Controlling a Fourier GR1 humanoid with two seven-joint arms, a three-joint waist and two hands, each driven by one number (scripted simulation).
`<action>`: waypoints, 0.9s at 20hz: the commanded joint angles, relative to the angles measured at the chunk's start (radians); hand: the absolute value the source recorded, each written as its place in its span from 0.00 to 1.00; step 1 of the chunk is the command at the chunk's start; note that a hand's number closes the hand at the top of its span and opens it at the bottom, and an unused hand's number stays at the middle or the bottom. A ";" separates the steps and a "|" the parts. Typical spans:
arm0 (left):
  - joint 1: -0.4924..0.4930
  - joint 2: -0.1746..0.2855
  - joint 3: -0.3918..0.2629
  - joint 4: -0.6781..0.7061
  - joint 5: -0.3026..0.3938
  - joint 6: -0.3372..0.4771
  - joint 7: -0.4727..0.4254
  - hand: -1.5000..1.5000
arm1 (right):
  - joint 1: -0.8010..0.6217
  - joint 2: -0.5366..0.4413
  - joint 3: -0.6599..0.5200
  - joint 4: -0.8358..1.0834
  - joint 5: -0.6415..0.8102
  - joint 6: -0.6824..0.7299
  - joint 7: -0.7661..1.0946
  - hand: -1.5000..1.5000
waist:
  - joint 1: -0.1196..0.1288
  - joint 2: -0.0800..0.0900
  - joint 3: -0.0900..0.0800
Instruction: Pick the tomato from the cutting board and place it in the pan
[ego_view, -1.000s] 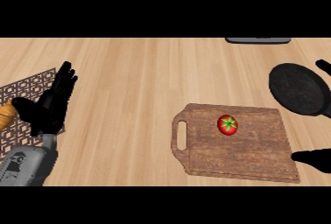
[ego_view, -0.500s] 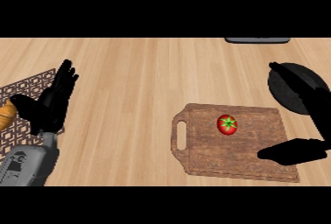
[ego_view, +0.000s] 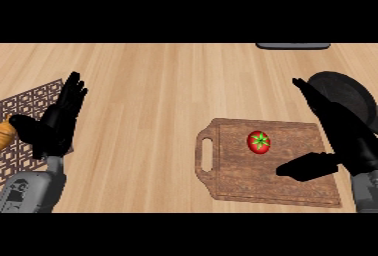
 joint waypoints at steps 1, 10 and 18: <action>-0.044 -0.011 0.033 0.083 -0.016 -0.019 -0.018 0.50 | 0.024 0.030 -0.028 0.047 0.034 0.036 -0.003 0.00 | -0.004 0.001 0.000; -0.031 -0.061 0.040 0.066 -0.045 -0.039 -0.044 0.50 | -0.004 0.125 -0.031 0.261 0.077 0.091 -0.174 0.00 | 0.000 0.002 0.000; 0.012 -0.088 0.053 -0.025 -0.089 -0.029 0.002 0.50 | -0.024 0.151 -0.076 0.295 0.132 0.200 -0.191 0.00 | 0.001 0.000 0.000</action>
